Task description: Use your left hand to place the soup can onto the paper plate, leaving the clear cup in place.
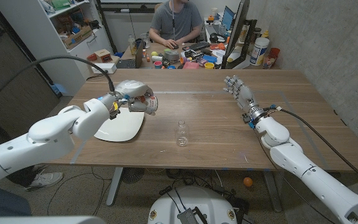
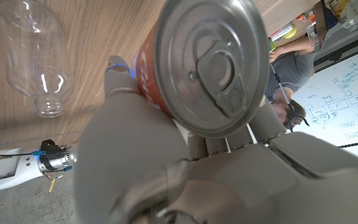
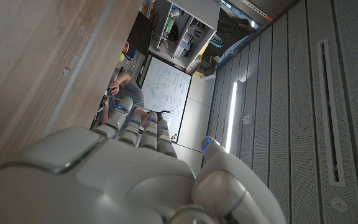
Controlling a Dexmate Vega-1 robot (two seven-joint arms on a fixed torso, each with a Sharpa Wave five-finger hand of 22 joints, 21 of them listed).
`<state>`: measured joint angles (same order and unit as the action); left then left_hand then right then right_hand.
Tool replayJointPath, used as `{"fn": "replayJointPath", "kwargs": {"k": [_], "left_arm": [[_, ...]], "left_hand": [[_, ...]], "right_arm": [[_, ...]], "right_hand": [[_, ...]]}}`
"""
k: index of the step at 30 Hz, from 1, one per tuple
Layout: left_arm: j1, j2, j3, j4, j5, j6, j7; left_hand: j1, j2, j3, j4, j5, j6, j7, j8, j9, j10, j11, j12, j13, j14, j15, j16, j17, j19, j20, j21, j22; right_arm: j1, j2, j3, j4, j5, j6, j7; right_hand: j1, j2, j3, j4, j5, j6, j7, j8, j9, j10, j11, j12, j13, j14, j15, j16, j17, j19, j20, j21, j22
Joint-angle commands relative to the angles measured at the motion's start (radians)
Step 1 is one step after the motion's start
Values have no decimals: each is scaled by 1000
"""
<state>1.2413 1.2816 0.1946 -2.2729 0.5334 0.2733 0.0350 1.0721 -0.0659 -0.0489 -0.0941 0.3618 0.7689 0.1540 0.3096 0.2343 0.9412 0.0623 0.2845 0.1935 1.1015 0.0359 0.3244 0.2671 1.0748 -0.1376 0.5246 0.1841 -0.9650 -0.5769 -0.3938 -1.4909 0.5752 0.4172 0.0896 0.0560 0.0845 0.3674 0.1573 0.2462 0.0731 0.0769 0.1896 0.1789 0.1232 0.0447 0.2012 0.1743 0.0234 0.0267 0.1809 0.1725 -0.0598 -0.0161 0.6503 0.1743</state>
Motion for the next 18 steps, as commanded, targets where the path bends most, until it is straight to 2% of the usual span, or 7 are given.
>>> {"fn": "replayJointPath", "kwargs": {"k": [1,4,9,18], "left_arm": [[287,13,-261,-30,20,56,-12],[343,-27,-321,-28,49,40,-40],[393,-103,-383,-24,102,16,-82],[414,-208,-416,-21,204,19,-127]], "left_hand": [[181,174,-5,-5,-3,236,-146,3,2,276,-271,-2,4,261,-270,-3,2,1,-39,-5,1],[182,172,-6,-5,-3,235,-146,2,3,276,-271,-3,4,261,-270,-4,2,0,-39,-5,2],[184,170,-8,-6,-3,233,-147,1,3,274,-271,-6,4,259,-270,-5,2,0,-39,-5,2],[186,170,-10,-6,-3,237,-145,2,4,278,-271,-7,5,260,-270,-6,3,1,-38,-4,2]], "right_arm": [[11,11,-19,-14,-17,-17,-14],[17,14,-26,-13,-24,-19,-11],[22,16,-33,-19,-32,-20,-11],[13,14,-36,-41,-39,-32,-30]], "right_hand": [[-4,57,5,2,1,3,1,-4,3,6,-4,-3,3,8,-2,0,-1,3,2,-7,5],[-4,57,5,3,1,3,2,-3,3,6,-4,-3,3,8,-2,-1,-1,3,2,-8,5],[-4,57,5,3,1,1,2,-4,3,6,-4,-3,3,8,-2,-1,-1,4,2,-10,5],[-5,57,5,3,1,1,1,-3,3,6,-4,-3,3,8,-2,-1,-1,5,2,-13,5]]}}
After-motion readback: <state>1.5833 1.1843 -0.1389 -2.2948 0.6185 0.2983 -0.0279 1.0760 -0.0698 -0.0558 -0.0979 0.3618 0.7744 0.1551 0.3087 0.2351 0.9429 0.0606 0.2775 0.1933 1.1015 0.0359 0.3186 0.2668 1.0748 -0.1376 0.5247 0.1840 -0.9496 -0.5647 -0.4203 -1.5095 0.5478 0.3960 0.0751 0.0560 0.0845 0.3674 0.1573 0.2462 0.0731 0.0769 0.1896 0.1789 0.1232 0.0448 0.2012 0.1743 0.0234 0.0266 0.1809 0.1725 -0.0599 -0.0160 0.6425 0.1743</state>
